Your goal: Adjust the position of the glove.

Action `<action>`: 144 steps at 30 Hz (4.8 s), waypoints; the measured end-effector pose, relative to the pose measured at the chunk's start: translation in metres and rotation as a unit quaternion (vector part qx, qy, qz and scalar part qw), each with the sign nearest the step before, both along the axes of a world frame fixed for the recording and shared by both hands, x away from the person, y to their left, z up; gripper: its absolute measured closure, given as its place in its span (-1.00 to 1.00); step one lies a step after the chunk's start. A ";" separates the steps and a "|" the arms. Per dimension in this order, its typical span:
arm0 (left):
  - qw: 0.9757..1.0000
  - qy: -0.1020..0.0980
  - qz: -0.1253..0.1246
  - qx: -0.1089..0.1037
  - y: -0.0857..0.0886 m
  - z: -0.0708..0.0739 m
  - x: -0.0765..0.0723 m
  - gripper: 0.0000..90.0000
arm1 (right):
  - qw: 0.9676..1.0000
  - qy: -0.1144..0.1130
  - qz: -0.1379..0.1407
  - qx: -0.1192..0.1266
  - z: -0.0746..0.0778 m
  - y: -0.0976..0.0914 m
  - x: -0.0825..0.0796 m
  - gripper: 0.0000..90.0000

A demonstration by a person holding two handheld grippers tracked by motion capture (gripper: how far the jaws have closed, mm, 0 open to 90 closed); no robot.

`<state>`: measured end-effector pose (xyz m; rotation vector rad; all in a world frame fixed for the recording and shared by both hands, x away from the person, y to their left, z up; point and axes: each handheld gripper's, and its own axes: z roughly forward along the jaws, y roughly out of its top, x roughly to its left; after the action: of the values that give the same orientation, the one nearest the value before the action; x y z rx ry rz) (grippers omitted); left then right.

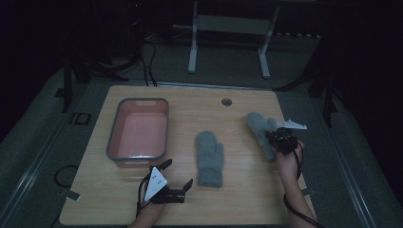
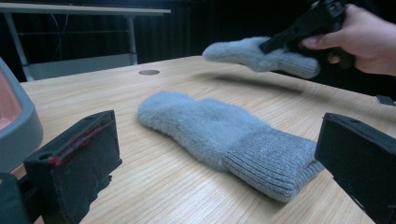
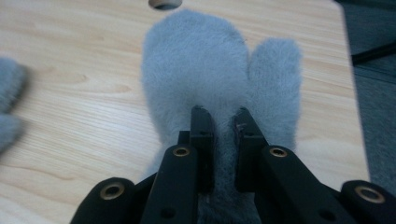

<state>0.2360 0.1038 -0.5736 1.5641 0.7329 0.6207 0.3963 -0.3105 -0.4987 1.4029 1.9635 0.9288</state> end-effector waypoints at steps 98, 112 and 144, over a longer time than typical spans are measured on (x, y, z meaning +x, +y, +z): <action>1.000 0.009 -0.006 0.000 0.000 0.000 0.001 -0.99 | 0.994 0.054 -0.004 0.091 0.011 0.176 -0.083 0.79; 1.000 0.012 -0.008 0.000 0.000 0.001 0.001 -0.99 | 0.993 0.072 -0.020 0.088 -0.018 0.197 -0.082 0.78; 0.999 0.036 -0.010 0.005 0.002 0.003 0.004 -0.99 | 0.972 0.053 0.194 0.118 0.009 0.131 -0.057 -0.69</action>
<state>0.2401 0.1055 -0.5708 1.6083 0.7684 0.5579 0.3397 -0.1791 -0.4900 1.2299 2.3221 1.3230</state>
